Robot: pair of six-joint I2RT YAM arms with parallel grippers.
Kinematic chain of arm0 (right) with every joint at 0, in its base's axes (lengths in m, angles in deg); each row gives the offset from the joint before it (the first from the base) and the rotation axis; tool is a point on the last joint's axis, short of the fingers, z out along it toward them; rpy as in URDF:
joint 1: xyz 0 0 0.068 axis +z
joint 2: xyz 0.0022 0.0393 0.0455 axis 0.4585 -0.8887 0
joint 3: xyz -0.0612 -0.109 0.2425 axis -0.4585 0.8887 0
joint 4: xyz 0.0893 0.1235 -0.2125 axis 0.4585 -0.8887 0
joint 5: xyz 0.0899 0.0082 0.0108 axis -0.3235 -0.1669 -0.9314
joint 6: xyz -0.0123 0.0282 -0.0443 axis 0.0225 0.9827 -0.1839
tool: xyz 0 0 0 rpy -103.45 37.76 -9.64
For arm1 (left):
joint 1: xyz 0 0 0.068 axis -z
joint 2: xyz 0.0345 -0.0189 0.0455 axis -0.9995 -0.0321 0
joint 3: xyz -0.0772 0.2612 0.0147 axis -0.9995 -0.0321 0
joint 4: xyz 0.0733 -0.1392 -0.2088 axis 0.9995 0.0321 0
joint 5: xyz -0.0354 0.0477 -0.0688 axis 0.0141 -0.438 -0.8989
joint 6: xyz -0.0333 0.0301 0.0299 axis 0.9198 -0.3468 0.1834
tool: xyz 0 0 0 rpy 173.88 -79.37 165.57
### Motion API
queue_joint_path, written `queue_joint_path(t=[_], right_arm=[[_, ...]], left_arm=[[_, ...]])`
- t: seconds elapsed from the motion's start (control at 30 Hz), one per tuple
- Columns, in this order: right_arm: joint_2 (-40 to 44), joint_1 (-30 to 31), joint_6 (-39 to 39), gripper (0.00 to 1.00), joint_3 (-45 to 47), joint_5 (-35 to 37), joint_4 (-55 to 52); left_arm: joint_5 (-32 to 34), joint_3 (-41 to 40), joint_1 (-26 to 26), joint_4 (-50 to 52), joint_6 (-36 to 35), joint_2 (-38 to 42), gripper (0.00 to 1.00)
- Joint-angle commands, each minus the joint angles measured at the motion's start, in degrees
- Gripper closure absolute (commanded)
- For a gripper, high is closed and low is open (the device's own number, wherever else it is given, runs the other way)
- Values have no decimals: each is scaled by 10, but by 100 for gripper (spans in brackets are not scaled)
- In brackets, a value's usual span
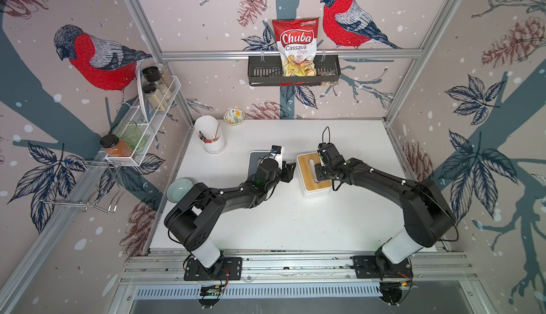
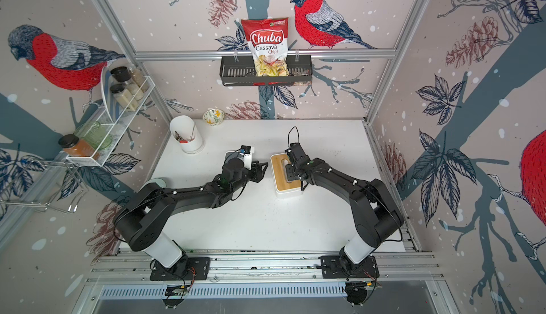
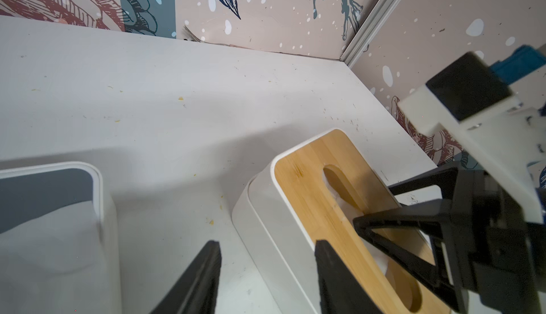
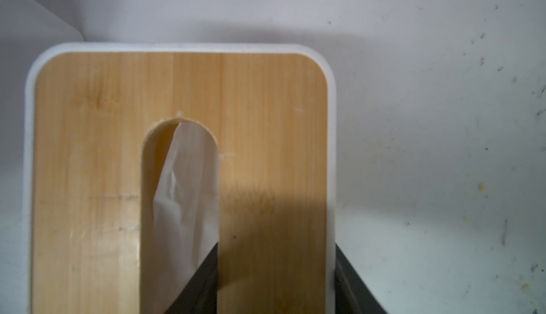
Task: Put the tissue paper into the tissue box
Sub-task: Move the tissue box to the center of the board, then pick up the box lid from the tissue box.
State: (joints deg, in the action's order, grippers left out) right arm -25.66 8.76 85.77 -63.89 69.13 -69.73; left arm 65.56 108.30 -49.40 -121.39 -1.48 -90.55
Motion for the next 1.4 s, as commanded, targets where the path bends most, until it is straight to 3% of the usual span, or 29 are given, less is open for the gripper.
queue_joint_path(t=[0.0,0.13,0.23,0.67,0.83,1.17,1.37], right_arm=[[7,12,23,51,6,-32,-16],[1,20,21,32,-9,-36,-34],[7,21,16,26,-22,-31,-53],[21,12,-32,23,-42,-43,-114],[10,12,-34,28,-43,-41,-120],[6,18,-32,51,-70,-45,-128],[26,20,-30,57,-104,-43,-155]], left_arm=[[10,-3,2,-29,-7,5,46],[14,-6,1,-28,-7,8,46],[14,-7,1,-29,-7,8,46],[15,-7,-1,-29,-5,8,46],[15,-6,-2,-30,-5,7,46],[16,-6,-2,-29,-5,7,46],[16,-6,-2,-27,-5,8,47]])
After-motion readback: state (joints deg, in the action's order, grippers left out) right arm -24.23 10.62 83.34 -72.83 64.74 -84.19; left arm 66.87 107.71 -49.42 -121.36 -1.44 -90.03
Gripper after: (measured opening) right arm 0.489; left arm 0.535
